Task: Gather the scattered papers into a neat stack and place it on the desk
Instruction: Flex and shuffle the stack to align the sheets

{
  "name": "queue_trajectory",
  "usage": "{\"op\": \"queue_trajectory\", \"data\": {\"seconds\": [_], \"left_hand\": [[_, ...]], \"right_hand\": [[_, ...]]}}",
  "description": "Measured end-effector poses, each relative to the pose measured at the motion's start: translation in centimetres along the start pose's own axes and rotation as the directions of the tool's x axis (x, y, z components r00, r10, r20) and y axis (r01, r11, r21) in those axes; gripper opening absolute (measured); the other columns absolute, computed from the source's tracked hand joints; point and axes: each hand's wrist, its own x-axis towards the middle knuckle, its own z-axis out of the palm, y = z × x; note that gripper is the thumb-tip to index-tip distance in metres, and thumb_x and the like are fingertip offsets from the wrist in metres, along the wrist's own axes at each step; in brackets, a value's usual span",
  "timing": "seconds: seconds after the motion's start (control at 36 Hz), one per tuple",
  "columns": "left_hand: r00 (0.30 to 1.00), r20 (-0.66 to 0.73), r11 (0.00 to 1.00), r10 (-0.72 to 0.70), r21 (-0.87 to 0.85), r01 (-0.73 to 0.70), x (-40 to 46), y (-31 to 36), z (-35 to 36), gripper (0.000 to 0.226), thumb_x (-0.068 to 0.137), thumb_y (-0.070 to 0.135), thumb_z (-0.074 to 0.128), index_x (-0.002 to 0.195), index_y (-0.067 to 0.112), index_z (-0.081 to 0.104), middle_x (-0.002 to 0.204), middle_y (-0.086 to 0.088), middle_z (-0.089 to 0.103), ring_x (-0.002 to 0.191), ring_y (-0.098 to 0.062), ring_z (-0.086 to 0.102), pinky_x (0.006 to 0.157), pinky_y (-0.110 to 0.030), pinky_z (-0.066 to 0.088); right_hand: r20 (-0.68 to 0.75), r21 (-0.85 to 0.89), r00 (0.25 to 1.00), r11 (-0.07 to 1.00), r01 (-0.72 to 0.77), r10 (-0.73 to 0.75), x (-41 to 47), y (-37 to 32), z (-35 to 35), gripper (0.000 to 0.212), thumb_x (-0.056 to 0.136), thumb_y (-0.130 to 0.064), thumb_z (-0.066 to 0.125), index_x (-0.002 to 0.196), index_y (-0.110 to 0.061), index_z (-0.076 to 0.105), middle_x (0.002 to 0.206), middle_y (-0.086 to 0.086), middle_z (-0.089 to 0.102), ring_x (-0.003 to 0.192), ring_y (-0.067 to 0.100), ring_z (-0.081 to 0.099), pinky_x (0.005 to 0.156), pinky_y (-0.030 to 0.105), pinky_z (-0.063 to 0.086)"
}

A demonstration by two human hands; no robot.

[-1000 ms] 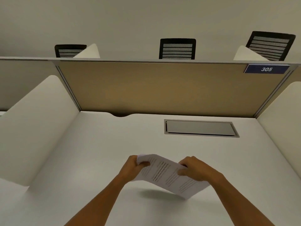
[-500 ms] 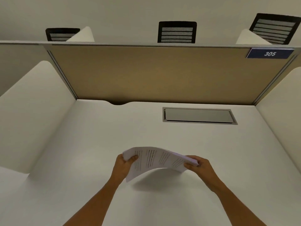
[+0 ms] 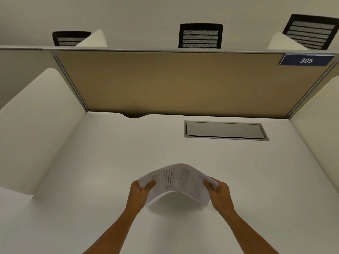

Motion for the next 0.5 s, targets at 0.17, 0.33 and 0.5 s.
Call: {"op": "queue_trajectory", "data": {"seconds": [0.17,0.33,0.5], "left_hand": [[1.000,-0.003,0.999,-0.020,-0.029,0.020,-0.2,-1.9,0.3,0.017,0.086,0.012,0.071,0.103,0.012,0.070,0.093,-0.008,0.073,0.086,-0.025,0.071,0.061,-0.021,0.061],[1.000,-0.014,0.999,-0.014,-0.040,0.014,-0.1,-2.4,0.3,0.018,0.085,0.010,0.072,0.103,0.014,0.069,0.092,-0.005,0.073,0.085,-0.022,0.070,0.062,-0.020,0.061],[1.000,-0.024,0.999,-0.017,-0.043,0.016,0.3,-3.3,0.0,0.021,0.085,0.011,0.073,0.104,0.016,0.069,0.096,-0.003,0.073,0.089,-0.022,0.070,0.065,-0.023,0.061]], "right_hand": [[-0.022,0.033,0.998,0.998,-0.054,0.054,-0.7,1.3,1.3,0.019,0.098,-0.013,0.058,0.109,-0.018,0.073,0.093,-0.003,0.076,0.091,0.015,0.071,0.065,0.016,0.056],[-0.052,0.055,0.994,0.994,-0.097,0.100,-0.6,1.5,1.8,0.015,0.098,-0.015,0.059,0.106,-0.022,0.069,0.090,-0.007,0.073,0.087,0.014,0.070,0.071,0.028,0.056],[-0.071,0.088,0.992,0.991,-0.100,0.106,-0.8,1.6,1.9,0.017,0.098,-0.015,0.059,0.099,-0.028,0.069,0.090,-0.006,0.074,0.087,0.011,0.069,0.068,0.019,0.051]]}}
